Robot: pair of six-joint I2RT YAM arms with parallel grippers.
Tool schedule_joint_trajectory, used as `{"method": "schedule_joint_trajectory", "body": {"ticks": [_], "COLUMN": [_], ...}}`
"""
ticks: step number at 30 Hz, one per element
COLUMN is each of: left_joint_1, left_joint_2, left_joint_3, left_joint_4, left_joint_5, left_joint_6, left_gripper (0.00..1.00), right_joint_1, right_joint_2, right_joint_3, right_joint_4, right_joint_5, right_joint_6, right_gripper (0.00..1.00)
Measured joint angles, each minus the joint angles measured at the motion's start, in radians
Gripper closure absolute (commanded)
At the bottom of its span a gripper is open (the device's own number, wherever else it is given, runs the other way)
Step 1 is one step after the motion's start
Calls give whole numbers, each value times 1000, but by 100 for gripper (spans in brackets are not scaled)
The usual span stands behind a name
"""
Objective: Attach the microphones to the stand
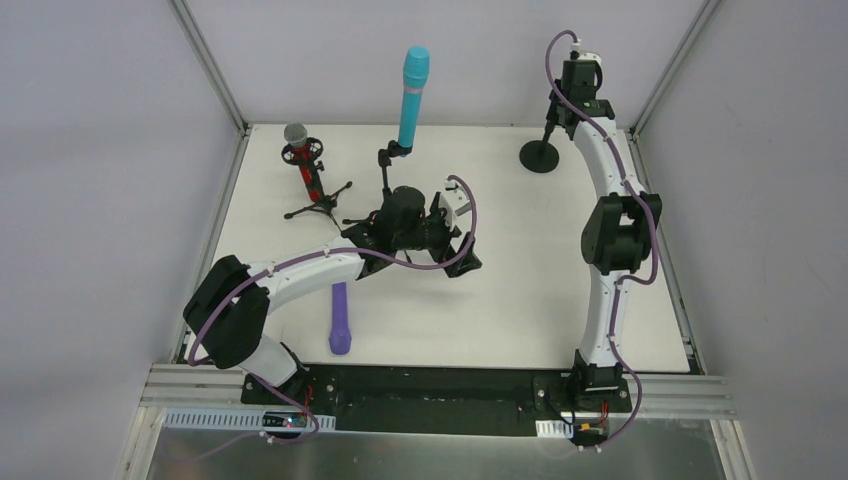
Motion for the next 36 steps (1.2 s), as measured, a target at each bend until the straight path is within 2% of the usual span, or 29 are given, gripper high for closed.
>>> {"method": "schedule_joint_trajectory", "body": {"ticks": [5,11,23,29,36], "left_joint_1": [0,0,0,1,2], "left_joint_2": [0,0,-23,-60,-100], "left_joint_3": [0,0,0,-13,-60], "left_joint_4": [-3,-10,-10,2,58], "left_joint_5": [-1,-15,-85,-149,-174], "left_joint_6": [6,25,95,118,125], "left_gripper": [1,1,1,1,1], "right_joint_1": [9,62,201,249,335], "right_joint_2": [-21,-117,-452,-670,-887], "right_joint_3": [-52,-199,-633,-854,-983], "right_joint_4": [48,114,156,154,88], "right_joint_5": [-2,35,-39,-83,-160], "right_joint_6": [-36,-101,-83,-57,-28], "right_gripper": [100,100,100,100,100]}}
